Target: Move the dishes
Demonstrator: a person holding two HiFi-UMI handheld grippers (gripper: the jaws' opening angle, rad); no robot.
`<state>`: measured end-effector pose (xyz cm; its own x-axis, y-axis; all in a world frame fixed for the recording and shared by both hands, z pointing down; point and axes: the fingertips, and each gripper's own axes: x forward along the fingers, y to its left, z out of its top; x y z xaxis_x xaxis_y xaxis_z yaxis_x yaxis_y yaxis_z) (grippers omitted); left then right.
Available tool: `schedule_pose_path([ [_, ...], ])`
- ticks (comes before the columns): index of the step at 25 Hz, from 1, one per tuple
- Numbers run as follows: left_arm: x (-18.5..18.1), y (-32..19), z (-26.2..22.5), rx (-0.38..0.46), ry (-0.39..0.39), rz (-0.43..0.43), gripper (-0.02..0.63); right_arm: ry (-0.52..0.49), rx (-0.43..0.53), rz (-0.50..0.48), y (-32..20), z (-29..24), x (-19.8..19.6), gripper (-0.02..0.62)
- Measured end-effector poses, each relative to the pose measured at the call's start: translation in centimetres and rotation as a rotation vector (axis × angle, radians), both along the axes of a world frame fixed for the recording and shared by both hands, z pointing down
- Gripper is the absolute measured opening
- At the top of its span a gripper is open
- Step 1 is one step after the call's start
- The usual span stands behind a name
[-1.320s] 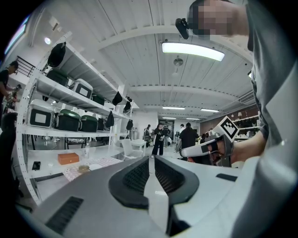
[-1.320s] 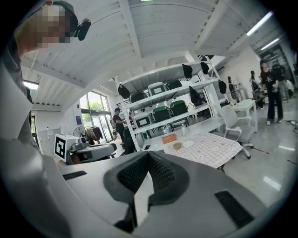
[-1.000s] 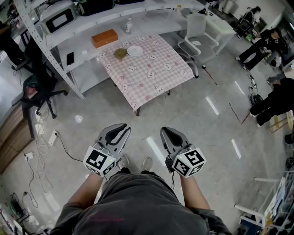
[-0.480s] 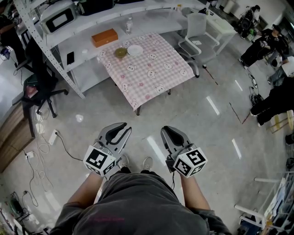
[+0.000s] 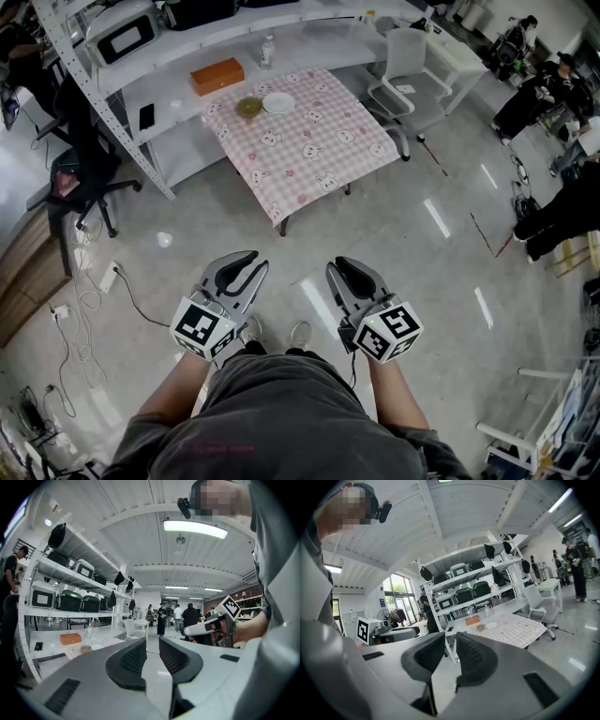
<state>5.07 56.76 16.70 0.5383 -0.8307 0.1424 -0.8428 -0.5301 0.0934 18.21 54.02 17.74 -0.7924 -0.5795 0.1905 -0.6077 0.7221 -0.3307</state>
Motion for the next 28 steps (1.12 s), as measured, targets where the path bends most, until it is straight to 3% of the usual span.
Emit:
schedule_pose_path([
  [28,5.4,-1.6,0.5,-0.014,-0.023,-0.078,0.143,-0.018,0.000,-0.070,-2.6,0.7,5.2,0.095],
])
